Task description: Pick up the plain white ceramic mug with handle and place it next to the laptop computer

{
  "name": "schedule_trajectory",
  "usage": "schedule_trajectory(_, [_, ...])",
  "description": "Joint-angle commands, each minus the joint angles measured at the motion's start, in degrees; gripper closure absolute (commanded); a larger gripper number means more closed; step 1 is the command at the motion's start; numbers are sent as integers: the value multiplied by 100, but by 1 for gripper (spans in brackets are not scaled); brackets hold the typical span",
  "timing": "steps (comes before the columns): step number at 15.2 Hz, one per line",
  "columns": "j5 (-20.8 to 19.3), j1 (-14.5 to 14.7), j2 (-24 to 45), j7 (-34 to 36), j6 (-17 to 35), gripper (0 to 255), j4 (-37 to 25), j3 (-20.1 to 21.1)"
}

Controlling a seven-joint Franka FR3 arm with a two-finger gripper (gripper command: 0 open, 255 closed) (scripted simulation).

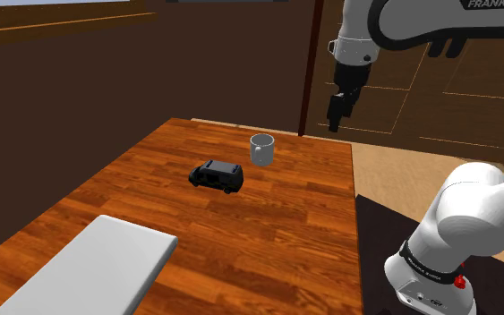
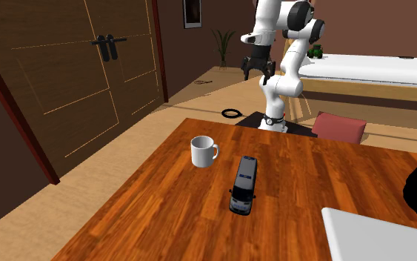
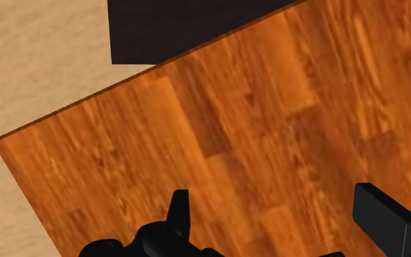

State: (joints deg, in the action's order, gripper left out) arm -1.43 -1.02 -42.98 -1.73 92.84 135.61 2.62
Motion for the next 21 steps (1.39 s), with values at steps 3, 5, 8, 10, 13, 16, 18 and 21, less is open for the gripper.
schedule_trajectory(3, [-20, -46, 358, -7, 348, 0, -20, -51])
schedule_trajectory(5, [-35, -89, 734, -14, 682, 0, -72, -102])
schedule_trajectory(8, [-50, -149, 1324, -27, 1150, 0, -210, -175])
schedule_trajectory(10, [-52, -185, 1732, -37, 1437, 0, -340, -224])
schedule_trajectory(13, [-43, -234, 2357, -57, 1824, 0, -593, -295])
schedule_trajectory(16, [-17, -277, 2994, -84, 2155, 0, -912, -363])
schedule_trajectory(18, [12, -305, 3424, -107, 2344, 0, -1161, -406])
schedule_trajectory(21, [72, -347, 4072, -148, 2576, 0, -1589, -465])
